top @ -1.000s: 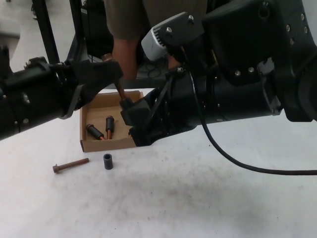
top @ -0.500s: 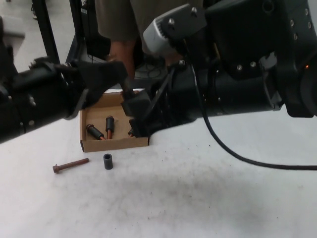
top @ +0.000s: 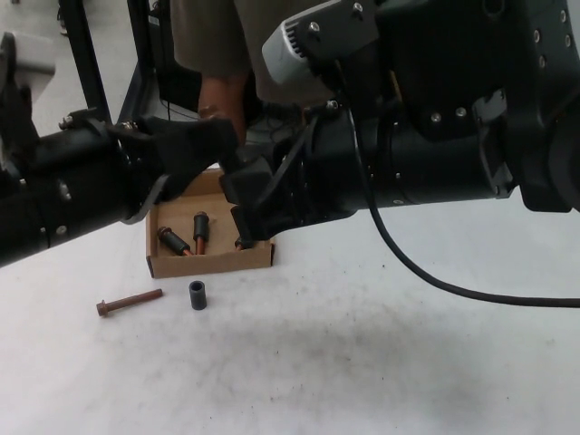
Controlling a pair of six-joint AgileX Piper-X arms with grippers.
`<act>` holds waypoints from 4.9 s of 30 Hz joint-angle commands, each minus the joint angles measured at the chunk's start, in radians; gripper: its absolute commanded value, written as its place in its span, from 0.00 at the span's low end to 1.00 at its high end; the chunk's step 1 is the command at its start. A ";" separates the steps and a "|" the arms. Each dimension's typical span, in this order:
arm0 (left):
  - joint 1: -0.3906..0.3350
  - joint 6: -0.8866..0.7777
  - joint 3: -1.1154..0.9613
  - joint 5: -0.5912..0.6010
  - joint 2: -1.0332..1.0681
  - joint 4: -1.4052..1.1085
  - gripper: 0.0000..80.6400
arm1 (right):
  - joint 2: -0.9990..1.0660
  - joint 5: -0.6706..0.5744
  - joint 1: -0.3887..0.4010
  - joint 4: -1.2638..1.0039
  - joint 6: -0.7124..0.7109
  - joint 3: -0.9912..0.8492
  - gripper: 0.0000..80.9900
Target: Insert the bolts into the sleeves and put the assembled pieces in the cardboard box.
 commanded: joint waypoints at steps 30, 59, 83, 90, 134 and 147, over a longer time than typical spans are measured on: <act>-0.020 -0.050 -0.003 0.067 -0.009 0.018 0.72 | -0.006 -0.011 -0.002 -0.098 -0.083 -0.022 0.00; -0.016 0.073 -0.003 0.024 -0.009 -0.013 0.72 | -0.016 -0.048 -0.002 -0.015 -0.093 -0.022 0.00; -0.016 0.112 -0.008 -0.053 -0.186 -0.004 0.69 | 0.024 -0.020 -0.004 0.061 -0.129 -0.022 0.00; -0.016 0.182 -0.008 -0.151 -0.328 0.289 0.67 | 0.181 -0.002 -0.045 0.077 -0.124 -0.090 0.00; -0.016 0.186 -0.230 -0.387 -0.672 1.131 0.62 | 1.122 0.116 -0.154 0.698 0.029 -1.239 0.52; -0.016 0.216 -0.230 -0.387 -0.672 1.130 0.62 | 1.006 0.116 -0.141 0.960 -0.024 -1.389 0.52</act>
